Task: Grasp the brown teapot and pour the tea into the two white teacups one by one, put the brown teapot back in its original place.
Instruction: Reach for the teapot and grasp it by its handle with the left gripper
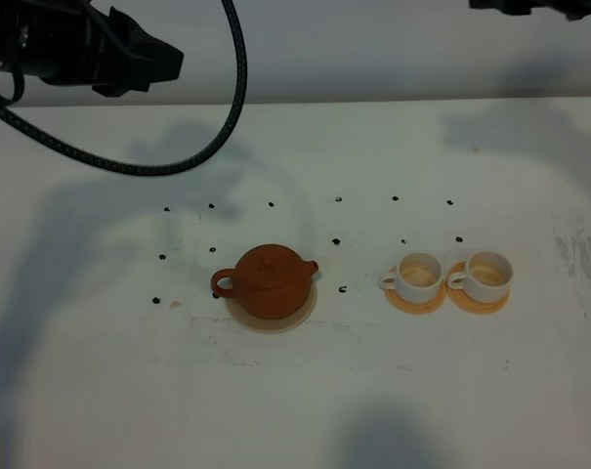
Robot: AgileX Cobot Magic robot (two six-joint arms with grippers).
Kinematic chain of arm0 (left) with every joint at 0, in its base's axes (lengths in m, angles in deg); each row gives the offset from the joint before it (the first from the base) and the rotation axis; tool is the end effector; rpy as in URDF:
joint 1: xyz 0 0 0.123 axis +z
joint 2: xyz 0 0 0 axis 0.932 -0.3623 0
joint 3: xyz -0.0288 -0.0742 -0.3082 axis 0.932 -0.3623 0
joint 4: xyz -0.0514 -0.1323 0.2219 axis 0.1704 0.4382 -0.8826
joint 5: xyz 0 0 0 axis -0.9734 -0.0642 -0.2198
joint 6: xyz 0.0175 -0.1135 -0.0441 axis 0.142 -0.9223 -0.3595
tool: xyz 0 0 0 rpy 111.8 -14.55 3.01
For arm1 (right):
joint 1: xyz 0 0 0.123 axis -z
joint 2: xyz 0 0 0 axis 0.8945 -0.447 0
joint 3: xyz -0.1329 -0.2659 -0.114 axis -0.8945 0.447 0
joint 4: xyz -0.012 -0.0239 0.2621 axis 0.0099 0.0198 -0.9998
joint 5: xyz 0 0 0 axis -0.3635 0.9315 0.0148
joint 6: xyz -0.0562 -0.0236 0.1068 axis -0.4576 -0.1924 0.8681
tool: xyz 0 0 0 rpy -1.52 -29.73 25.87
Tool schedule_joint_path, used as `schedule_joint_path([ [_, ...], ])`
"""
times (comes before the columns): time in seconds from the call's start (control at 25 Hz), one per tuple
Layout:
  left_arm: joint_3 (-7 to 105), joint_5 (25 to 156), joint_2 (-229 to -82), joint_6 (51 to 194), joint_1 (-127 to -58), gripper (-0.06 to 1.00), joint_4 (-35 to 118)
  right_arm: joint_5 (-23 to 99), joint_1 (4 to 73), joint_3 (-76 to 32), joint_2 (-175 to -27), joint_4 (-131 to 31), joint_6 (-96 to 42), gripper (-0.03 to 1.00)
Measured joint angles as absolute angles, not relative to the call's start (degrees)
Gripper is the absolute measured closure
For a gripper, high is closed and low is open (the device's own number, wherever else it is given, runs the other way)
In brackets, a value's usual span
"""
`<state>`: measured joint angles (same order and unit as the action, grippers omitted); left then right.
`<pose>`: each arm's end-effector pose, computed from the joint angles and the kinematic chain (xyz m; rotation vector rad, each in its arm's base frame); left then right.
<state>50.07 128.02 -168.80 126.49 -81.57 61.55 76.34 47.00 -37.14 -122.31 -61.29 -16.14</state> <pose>0.3527 -0.1269 0.3895 0.6729 2.0932 -0.4254 0.3877 0.1456 0.4074 -0.4271 2.2385 0.4416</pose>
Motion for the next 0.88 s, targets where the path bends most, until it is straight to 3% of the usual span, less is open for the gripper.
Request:
schedule_joint_path([
  [0.28, 50.07, 131.22, -164.26, 113.06, -84.56, 0.54, 46.92, 80.51, 40.5, -37.14, -113.54, -49.39, -10.82, 0.43],
  [0.48, 49.89, 133.18, -161.13, 108.75, -84.75, 0.54, 43.51, 84.35, 39.58, -36.53, -105.64, -46.84, -9.63, 0.43],
  [0.88, 37.68, 123.29, -159.89, 106.52, -84.75, 0.55, 43.21, 84.52, 39.58, -20.91, -83.86, -40.34, -6.58, 0.44],
])
